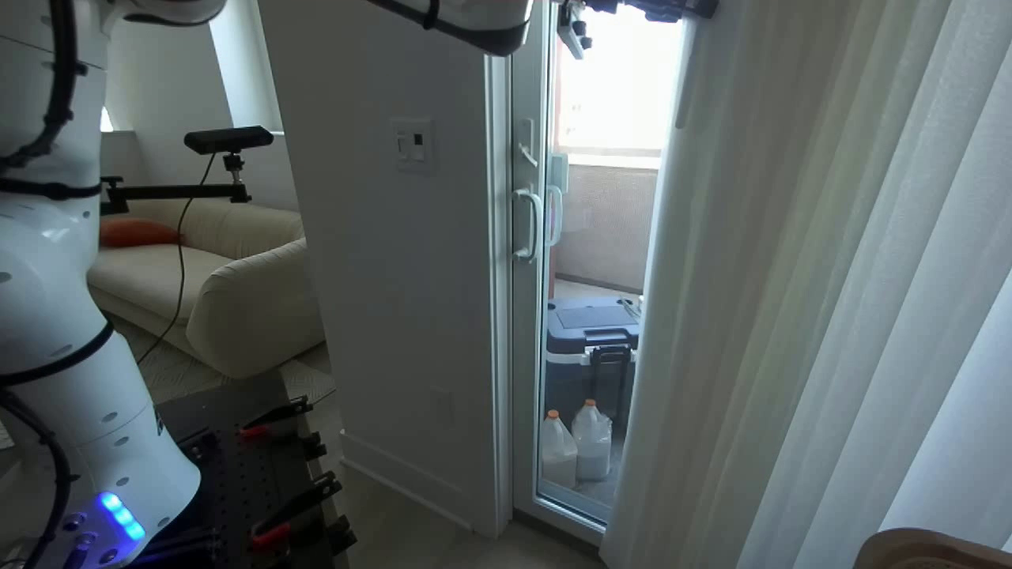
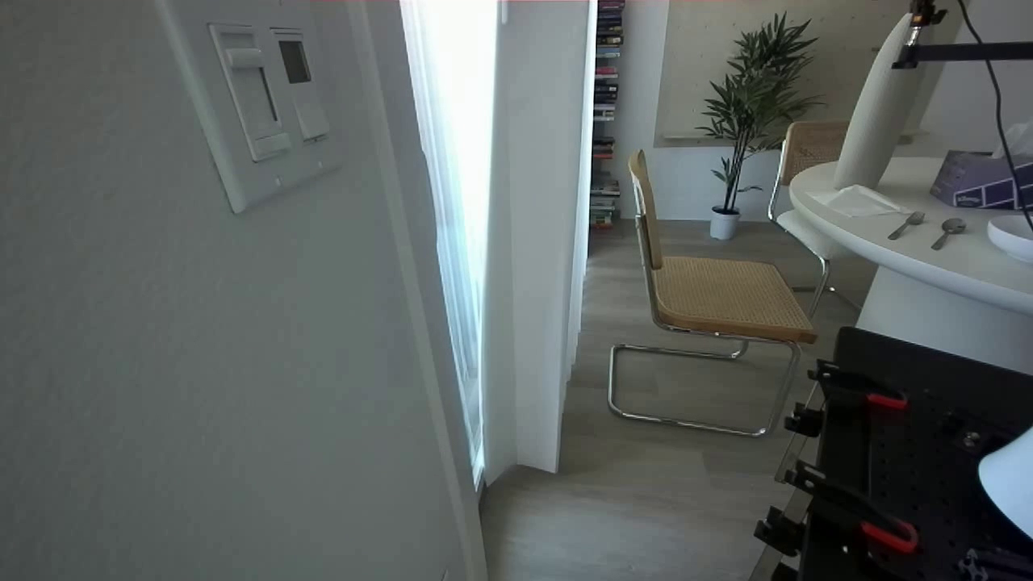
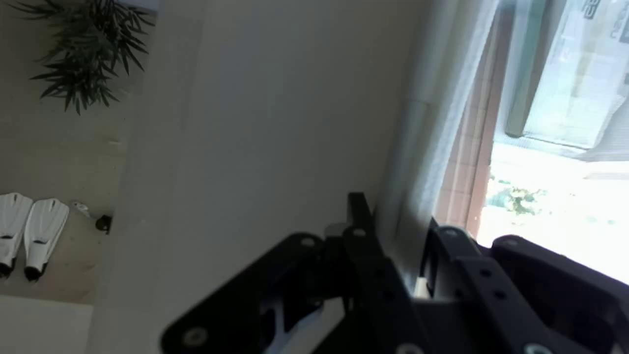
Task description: Draw the white curtains closed
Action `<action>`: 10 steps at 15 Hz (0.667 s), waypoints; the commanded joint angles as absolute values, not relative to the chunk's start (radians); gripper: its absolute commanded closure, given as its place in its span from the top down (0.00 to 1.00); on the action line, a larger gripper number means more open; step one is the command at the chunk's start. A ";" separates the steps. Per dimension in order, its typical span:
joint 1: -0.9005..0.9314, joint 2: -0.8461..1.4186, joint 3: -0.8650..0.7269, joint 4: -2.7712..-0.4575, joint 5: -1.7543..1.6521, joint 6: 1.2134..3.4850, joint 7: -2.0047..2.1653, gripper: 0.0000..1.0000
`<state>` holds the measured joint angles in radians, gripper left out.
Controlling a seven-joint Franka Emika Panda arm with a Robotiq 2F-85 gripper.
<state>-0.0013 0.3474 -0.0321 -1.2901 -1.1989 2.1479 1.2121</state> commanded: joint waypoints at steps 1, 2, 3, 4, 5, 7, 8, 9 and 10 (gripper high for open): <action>-0.028 0.131 -0.001 -1.535 -1.088 2.171 1.101 0.06; -0.037 0.085 -0.001 -1.583 -1.051 2.192 1.058 0.06; -0.045 0.035 -0.004 -1.633 -1.006 2.211 1.006 0.06; -0.053 -0.014 -0.011 -1.685 -0.958 2.236 0.952 0.06; -0.059 -0.054 -0.017 -1.721 -0.902 2.261 0.888 0.06; -0.064 -0.117 -0.035 -1.777 -0.790 2.305 0.761 0.06; -0.063 -0.140 -0.044 -1.796 -0.736 2.323 0.703 0.06; -0.058 -0.156 -0.049 -1.811 -0.680 2.339 0.644 0.06; -0.051 -0.172 -0.047 -1.830 -0.632 2.356 0.597 0.06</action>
<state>-0.0606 -0.0975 -0.0455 -1.7374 -0.7446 2.3010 0.7455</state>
